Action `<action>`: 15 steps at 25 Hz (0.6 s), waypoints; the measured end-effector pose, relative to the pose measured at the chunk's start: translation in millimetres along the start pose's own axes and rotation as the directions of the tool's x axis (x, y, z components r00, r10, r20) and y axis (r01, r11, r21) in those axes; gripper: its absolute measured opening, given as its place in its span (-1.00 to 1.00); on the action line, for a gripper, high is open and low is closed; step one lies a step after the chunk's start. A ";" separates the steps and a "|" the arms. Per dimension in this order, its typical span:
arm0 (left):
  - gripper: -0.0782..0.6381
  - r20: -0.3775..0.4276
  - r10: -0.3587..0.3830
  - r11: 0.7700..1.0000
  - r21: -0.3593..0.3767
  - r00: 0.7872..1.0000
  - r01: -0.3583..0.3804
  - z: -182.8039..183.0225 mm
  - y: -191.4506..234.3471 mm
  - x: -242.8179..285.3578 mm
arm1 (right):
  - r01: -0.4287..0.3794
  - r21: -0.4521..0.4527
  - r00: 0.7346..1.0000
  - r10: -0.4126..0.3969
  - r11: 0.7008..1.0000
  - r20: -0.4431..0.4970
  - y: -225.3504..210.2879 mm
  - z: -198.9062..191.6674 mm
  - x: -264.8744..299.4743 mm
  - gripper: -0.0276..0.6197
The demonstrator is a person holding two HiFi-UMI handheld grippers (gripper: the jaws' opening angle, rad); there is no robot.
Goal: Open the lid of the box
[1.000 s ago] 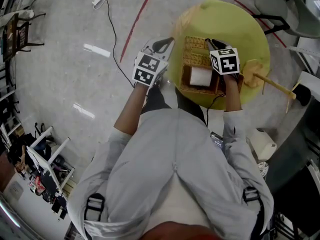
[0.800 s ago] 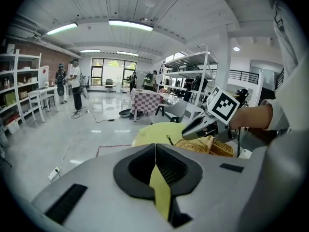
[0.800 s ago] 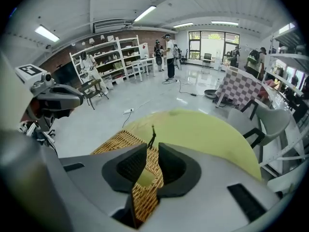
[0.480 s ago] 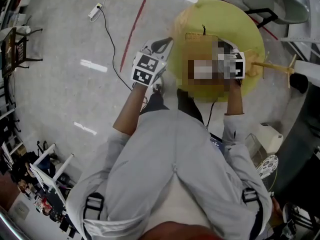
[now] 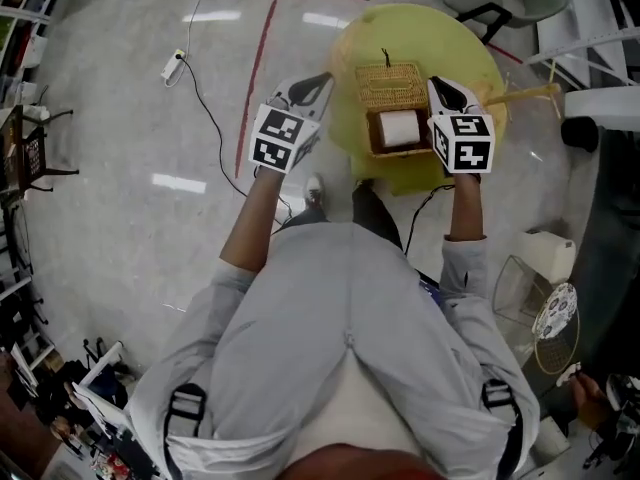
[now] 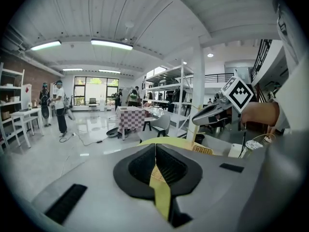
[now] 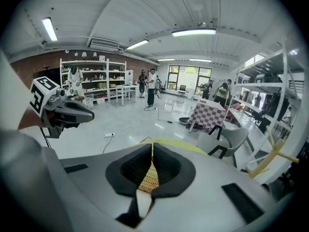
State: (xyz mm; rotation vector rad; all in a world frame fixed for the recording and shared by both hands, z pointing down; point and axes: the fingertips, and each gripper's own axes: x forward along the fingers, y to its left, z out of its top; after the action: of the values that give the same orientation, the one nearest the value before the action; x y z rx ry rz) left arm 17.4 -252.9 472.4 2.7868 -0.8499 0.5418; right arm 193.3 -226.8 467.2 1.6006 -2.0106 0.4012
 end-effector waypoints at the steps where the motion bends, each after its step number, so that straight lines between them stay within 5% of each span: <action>1: -0.70 0.009 -0.007 1.000 0.012 1.000 0.007 4.1 -1.4 -4.6 | 0.016 0.001 1.000 -0.016 1.000 0.016 2.1 3.3 -9.7 -0.82; 15: -0.70 0.151 -0.127 0.970 0.225 0.980 0.091 71.1 -44.8 -85.1 | 0.149 0.055 0.970 -0.157 0.987 0.188 52.9 35.6 -123.6 -0.84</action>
State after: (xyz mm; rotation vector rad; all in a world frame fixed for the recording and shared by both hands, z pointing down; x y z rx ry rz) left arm -2.1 -192.6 371.0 3.0925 -0.6982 0.4130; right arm 153.5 -133.2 372.3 1.8677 -2.0100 0.2378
